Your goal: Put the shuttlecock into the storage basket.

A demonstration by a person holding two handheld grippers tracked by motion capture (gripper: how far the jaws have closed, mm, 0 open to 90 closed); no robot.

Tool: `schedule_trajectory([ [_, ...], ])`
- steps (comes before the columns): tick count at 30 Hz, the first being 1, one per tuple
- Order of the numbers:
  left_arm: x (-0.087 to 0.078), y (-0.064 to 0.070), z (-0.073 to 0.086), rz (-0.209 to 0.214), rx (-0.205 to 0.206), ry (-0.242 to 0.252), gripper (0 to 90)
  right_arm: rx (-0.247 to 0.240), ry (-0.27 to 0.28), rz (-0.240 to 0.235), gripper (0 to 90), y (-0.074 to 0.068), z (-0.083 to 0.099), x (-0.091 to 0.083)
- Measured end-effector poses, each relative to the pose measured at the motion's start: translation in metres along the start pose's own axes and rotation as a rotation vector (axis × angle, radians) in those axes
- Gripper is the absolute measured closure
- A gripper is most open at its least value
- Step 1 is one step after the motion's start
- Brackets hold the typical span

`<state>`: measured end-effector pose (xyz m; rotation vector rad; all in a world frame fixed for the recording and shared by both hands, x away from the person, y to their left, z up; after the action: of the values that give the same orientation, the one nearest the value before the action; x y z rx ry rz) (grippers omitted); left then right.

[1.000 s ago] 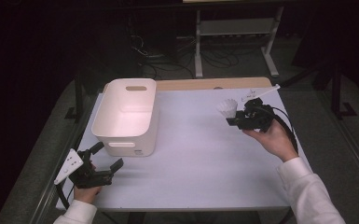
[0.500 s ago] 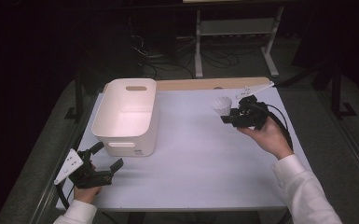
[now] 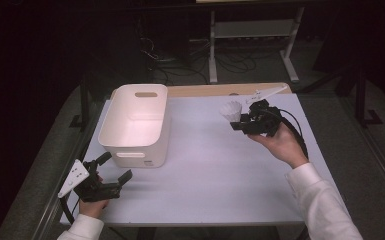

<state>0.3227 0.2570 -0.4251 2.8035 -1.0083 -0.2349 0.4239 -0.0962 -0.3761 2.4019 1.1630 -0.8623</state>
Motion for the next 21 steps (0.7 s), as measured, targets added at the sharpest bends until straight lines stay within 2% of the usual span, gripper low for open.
schedule_trajectory([
  [21, 0.000, 0.000, 0.000, 0.002, 0.001, 0.000, 0.0, -0.022, 0.015, -0.035, 59.1, -0.015, -0.020, 0.010],
])
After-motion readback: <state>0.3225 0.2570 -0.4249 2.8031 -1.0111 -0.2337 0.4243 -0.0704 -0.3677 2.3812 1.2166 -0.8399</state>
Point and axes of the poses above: each handheld gripper's, and its own axes: x roughly forward along the jaws, z roughly out of its underside, y roughly to its right, the point moved 10 cm from there along x, roughly forward along the jaws, and after that the axes turned 7 degrees about -x, right-handed, at the moved point
